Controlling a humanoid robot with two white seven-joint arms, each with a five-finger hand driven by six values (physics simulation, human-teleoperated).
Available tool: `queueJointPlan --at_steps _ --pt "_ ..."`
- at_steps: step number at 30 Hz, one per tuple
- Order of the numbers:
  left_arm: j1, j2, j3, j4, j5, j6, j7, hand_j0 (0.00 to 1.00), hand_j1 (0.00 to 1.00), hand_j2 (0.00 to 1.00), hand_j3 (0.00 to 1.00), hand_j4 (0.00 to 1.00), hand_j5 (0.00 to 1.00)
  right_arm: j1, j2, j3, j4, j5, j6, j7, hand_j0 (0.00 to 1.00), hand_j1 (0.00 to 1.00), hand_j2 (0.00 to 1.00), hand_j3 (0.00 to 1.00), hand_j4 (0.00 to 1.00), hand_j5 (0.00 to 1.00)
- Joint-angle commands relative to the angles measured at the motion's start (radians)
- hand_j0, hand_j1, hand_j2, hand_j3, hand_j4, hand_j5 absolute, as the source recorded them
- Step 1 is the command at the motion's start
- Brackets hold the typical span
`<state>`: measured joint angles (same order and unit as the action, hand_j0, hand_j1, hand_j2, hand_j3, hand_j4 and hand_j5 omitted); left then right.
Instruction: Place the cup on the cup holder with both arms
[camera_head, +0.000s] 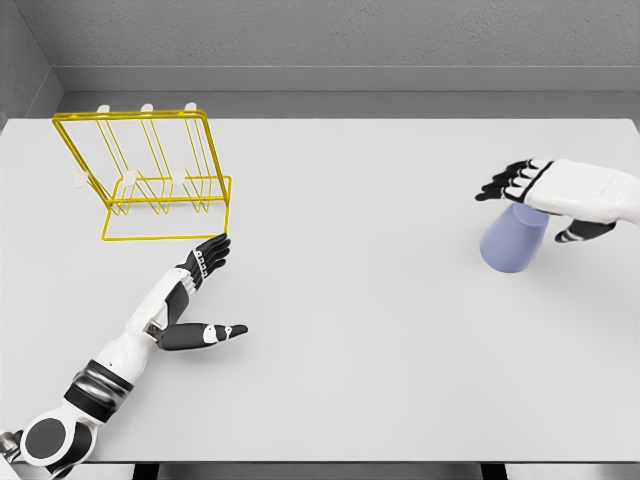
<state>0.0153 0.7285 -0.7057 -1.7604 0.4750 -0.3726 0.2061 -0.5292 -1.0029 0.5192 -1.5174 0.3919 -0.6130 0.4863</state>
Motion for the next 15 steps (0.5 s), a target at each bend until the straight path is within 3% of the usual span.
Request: queueJointPlan --at_steps 1,15 --pt "0.0 0.0 0.0 -0.001 -0.001 0.0 0.001 1.0 1.0 1.0 1.0 1.0 1.0 0.0 0.001 0.013 0.014 -0.004 0.002 0.002 1.0 1.0 1.0 1.0 1.0 1.0" --pt "0.002 0.003 -0.001 -0.001 0.001 0.001 0.001 1.0 1.0 1.0 1.0 1.0 1.0 -0.023 0.01 0.044 0.108 -0.044 0.002 0.02 1.0 1.0 1.0 1.0 1.0 1.0"
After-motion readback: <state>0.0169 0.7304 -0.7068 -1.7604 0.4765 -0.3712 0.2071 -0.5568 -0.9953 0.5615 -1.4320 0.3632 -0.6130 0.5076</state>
